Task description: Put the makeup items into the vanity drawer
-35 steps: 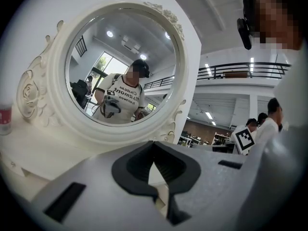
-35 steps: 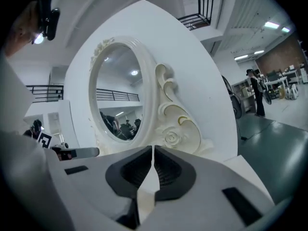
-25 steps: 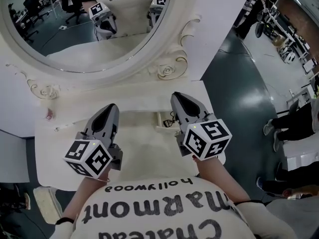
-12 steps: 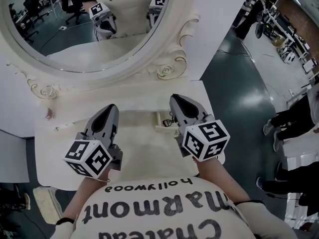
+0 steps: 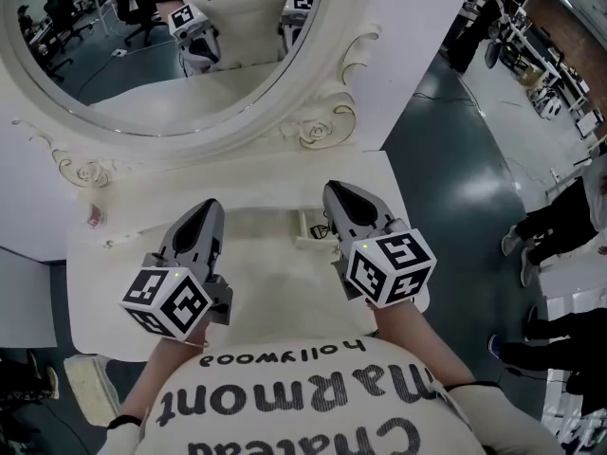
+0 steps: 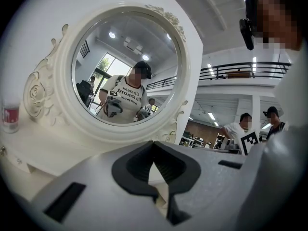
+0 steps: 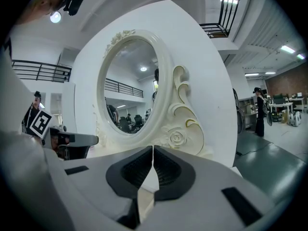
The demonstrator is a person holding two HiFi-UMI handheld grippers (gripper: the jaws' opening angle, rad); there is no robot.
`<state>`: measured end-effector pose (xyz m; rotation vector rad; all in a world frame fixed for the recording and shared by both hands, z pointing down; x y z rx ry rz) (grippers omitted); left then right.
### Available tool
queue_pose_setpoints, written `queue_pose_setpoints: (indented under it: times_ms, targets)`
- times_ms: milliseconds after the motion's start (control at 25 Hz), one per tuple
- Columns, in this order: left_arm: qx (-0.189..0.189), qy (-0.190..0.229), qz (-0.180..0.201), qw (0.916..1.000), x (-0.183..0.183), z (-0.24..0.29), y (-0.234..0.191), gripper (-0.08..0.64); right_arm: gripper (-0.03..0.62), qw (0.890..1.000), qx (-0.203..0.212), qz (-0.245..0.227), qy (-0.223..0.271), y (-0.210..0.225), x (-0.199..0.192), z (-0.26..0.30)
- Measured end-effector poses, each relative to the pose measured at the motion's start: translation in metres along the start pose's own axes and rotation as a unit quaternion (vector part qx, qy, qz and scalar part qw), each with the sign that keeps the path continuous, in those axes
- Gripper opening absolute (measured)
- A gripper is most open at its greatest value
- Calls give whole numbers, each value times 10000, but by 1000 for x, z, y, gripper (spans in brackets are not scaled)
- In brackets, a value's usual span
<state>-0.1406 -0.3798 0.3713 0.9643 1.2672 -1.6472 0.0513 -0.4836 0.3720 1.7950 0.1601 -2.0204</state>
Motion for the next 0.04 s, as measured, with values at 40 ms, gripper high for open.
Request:
queue_pose_setpoints:
  times_ms: [40]
  targets:
    - [5, -3, -9, 10000, 0, 0, -1, 9, 32, 10000, -2, 0, -5, 0, 0, 0]
Point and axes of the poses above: the fingertips, and each gripper's own axes: z forward along the fingers, y to its right, x out of its top, the point moved 4 cm from there along -z, backward along the fingers, and after that the axes turned 14 degrees about x, right-handed, at the moved point
